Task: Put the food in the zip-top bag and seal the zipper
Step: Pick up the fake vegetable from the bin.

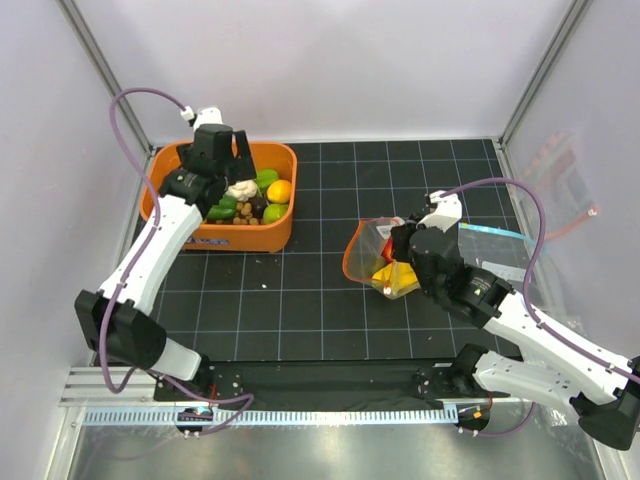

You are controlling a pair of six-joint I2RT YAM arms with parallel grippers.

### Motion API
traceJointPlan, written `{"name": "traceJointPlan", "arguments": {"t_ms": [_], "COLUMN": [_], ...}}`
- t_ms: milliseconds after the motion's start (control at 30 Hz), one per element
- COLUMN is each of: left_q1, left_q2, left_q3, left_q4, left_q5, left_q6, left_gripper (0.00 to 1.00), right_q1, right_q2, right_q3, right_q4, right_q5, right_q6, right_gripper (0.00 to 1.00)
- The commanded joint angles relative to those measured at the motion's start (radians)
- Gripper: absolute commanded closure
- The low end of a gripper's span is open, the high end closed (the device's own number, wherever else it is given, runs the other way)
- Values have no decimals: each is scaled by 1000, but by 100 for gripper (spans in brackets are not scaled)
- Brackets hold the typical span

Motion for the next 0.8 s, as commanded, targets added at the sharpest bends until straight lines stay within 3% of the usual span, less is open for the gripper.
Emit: {"name": "traceJointPlan", "arguments": {"t_ms": [0,133,333,767], "left_q1": [16,63,213,224], "left_q2": [72,133,239,447], "left_q3": [34,14,5,60], "left_q4": [5,69,71,22], "left_q5": [24,23,253,160], "left_q6": [-19,-8,-16,101], "left_gripper": [0,0,0,0], "right_q1": [-1,0,-1,0], "right_q2": [-13,-12,-15,-10], "right_q3": [6,6,6,2], "right_q4": [62,64,62,67], "right_q5": [3,2,-9,-12], "right_q6": [-1,-1,1,6], "right_gripper": [99,99,99,99]}}
